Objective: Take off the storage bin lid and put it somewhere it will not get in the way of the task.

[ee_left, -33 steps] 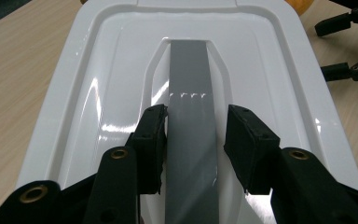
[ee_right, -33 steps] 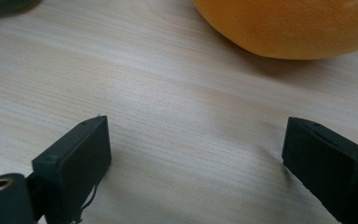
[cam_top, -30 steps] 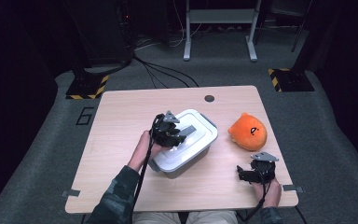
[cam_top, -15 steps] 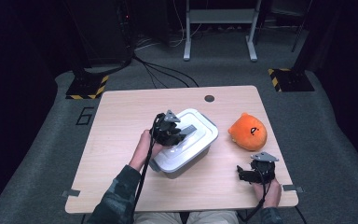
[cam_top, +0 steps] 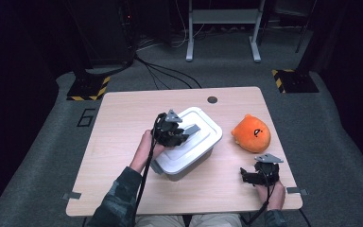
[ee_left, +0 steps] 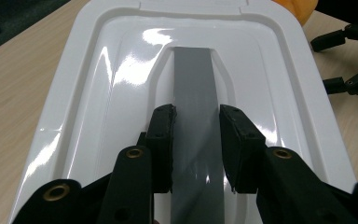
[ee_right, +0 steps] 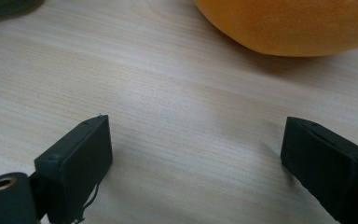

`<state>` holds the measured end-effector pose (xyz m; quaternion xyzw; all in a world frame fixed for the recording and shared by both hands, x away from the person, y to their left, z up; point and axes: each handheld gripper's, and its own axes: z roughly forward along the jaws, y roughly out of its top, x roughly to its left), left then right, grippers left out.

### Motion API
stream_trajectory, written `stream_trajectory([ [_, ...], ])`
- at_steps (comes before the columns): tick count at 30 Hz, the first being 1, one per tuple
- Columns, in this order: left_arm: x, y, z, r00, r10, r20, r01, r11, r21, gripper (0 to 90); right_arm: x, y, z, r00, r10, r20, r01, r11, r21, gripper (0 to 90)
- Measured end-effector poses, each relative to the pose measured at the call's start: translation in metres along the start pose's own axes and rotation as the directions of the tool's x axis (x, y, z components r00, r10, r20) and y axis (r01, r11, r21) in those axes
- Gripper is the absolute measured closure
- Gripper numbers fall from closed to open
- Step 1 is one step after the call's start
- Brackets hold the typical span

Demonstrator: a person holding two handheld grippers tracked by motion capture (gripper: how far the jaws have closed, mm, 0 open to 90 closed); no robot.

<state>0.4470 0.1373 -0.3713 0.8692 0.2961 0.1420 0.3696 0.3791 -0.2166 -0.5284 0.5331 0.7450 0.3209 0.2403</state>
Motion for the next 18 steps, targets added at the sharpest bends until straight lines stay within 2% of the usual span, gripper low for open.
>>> stream_trajectory([
  [8,0.003,0.002,-0.012,0.9997,-0.020,-0.012,0.020,0.9992,-0.035,66.4,0.000,0.000,0.001,0.9999,0.011,-0.006,-0.011,1.000,0.001,7.1],
  [18,0.011,0.002,-0.023,0.9991,-0.030,-0.029,0.029,0.9987,-0.043,66.4,-0.001,0.000,0.001,0.9999,0.013,-0.008,-0.013,1.000,0.003,6.7],
])
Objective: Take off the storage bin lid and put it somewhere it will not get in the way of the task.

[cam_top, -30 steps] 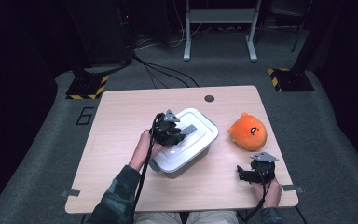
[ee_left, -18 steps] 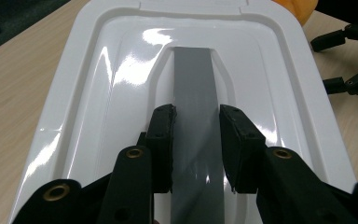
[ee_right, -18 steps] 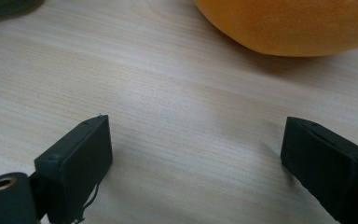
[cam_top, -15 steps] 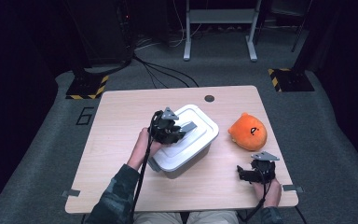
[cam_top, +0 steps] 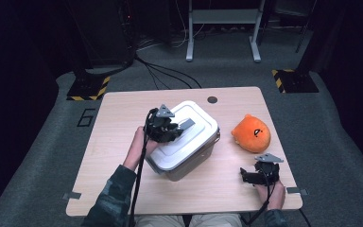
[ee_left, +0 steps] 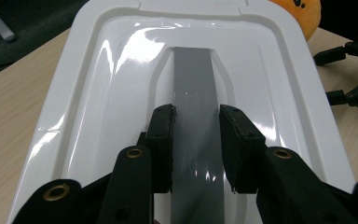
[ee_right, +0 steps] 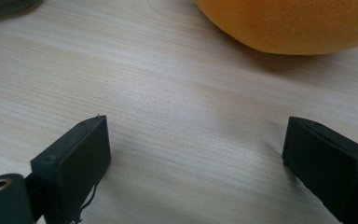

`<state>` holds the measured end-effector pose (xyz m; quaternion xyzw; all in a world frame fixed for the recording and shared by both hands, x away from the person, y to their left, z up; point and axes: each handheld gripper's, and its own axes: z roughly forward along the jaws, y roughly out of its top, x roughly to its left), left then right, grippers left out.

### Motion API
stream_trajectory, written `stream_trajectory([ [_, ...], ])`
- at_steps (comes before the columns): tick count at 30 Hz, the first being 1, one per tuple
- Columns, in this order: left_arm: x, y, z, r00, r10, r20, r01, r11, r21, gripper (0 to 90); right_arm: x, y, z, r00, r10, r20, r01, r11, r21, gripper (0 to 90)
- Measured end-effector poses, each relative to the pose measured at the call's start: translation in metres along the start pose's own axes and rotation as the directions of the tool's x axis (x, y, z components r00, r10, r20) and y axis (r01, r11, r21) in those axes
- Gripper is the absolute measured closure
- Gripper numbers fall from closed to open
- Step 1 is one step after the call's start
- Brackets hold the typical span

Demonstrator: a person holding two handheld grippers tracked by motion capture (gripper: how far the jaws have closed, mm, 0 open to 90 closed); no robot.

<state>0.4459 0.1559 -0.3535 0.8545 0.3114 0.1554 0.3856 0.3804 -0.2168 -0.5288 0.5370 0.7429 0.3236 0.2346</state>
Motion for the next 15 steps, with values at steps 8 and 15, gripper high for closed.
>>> stream_trajectory([
  [8,0.008,-0.002,-0.007,0.9997,-0.014,-0.020,0.014,0.9999,-0.006,66.4,0.000,0.000,0.000,1.0000,0.000,0.000,0.000,1.000,0.001,6.5],
  [15,0.011,-0.003,-0.011,0.9993,-0.024,-0.029,0.024,0.9996,-0.011,66.4,0.000,0.000,0.000,1.0000,-0.003,0.000,0.003,1.000,0.002,6.5],
])
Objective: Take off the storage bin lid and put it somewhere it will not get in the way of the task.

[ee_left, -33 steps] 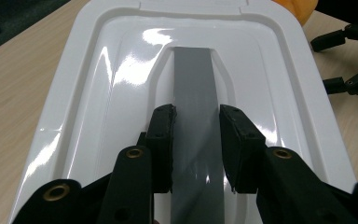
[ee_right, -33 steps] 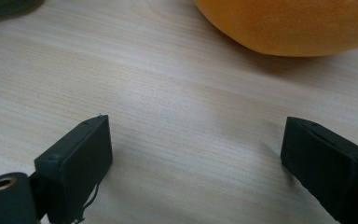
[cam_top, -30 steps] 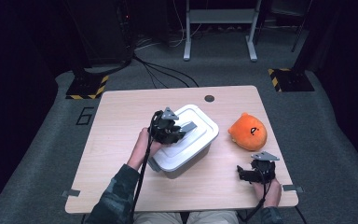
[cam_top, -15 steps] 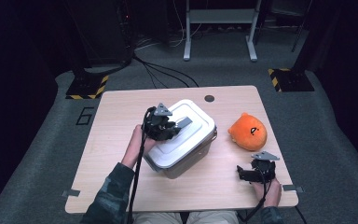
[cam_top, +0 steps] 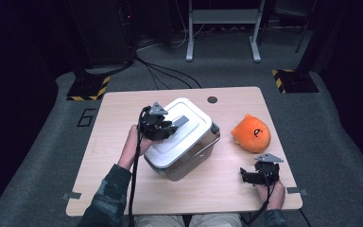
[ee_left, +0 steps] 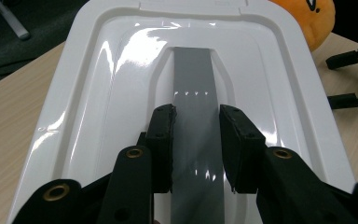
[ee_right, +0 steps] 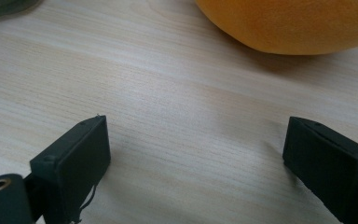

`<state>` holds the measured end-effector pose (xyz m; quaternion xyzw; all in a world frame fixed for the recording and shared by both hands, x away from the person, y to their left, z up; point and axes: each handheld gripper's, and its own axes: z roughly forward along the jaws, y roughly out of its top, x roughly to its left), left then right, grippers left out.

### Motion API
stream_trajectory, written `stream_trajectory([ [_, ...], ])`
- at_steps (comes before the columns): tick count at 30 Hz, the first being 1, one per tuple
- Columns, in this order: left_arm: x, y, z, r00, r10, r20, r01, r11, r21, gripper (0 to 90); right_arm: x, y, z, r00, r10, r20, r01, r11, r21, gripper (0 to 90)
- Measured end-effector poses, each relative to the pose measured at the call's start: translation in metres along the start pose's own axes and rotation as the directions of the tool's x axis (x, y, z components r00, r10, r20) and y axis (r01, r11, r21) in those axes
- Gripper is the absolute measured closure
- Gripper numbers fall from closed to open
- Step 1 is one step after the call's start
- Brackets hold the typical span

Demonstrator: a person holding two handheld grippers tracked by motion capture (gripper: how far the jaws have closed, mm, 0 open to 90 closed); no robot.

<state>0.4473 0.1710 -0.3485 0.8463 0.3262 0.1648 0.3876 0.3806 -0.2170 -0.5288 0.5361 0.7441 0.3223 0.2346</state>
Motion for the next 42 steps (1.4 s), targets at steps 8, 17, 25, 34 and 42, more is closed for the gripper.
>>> stream_trajectory([
  [8,0.009,-0.004,-0.008,0.9997,-0.006,-0.025,0.005,1.0000,-0.008,66.4,0.000,0.000,0.000,1.0000,0.000,-0.001,0.000,1.000,0.000,6.5],
  [17,0.020,-0.010,-0.018,0.9982,-0.030,-0.051,0.029,0.9994,-0.019,66.4,0.000,0.000,0.000,1.0000,0.000,-0.001,0.000,1.000,0.000,6.5],
  [25,0.034,-0.016,-0.031,0.9945,-0.058,-0.087,0.055,0.9979,-0.034,66.4,0.000,0.000,0.000,1.0000,0.001,0.000,-0.001,1.000,0.000,6.5],
  [34,0.050,-0.021,-0.046,0.9890,-0.085,-0.121,0.081,0.9959,-0.041,66.4,0.000,0.000,0.000,1.0000,0.002,0.002,-0.002,1.000,0.000,6.6],
  [42,0.064,-0.030,-0.056,0.9808,-0.121,-0.153,0.114,0.9921,-0.051,66.4,0.000,0.000,0.000,1.0000,0.002,0.003,-0.002,1.000,-0.001,6.6],
])
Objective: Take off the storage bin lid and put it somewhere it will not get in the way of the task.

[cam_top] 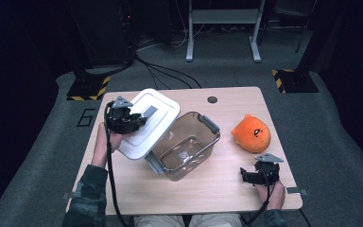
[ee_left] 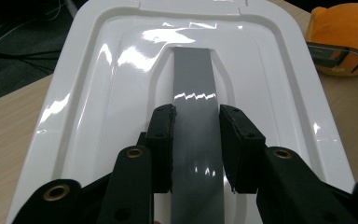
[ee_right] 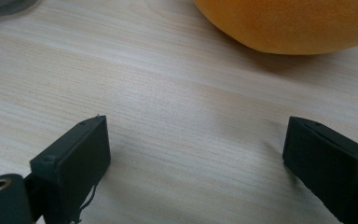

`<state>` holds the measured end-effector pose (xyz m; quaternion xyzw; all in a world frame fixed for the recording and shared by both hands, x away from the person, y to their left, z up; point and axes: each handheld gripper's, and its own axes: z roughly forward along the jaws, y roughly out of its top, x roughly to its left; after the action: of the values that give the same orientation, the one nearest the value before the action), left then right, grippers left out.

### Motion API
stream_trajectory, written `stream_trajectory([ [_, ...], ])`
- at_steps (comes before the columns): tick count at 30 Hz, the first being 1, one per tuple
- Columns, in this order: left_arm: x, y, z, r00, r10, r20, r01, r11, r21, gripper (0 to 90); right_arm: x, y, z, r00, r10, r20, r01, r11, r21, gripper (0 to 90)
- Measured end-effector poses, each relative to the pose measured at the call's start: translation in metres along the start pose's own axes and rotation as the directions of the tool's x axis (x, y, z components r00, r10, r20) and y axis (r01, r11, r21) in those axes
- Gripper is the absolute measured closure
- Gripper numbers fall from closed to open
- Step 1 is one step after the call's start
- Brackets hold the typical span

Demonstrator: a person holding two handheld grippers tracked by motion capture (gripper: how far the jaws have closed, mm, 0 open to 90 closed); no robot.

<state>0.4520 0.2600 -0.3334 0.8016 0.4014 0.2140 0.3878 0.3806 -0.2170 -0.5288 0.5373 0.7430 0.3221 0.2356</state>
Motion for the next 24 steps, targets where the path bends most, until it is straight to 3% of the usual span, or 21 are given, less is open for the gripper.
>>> stream_trajectory([
  [12,0.022,-0.009,-0.011,0.9977,-0.043,-0.051,0.043,0.9990,-0.009,66.4,0.000,0.000,0.000,1.0000,0.000,0.000,0.000,1.000,0.000,6.6],
  [24,0.045,-0.022,-0.018,0.9905,-0.092,-0.102,0.094,0.9956,0.009,66.4,0.000,0.000,0.000,1.0000,0.001,0.001,-0.001,1.000,0.000,6.6],
])
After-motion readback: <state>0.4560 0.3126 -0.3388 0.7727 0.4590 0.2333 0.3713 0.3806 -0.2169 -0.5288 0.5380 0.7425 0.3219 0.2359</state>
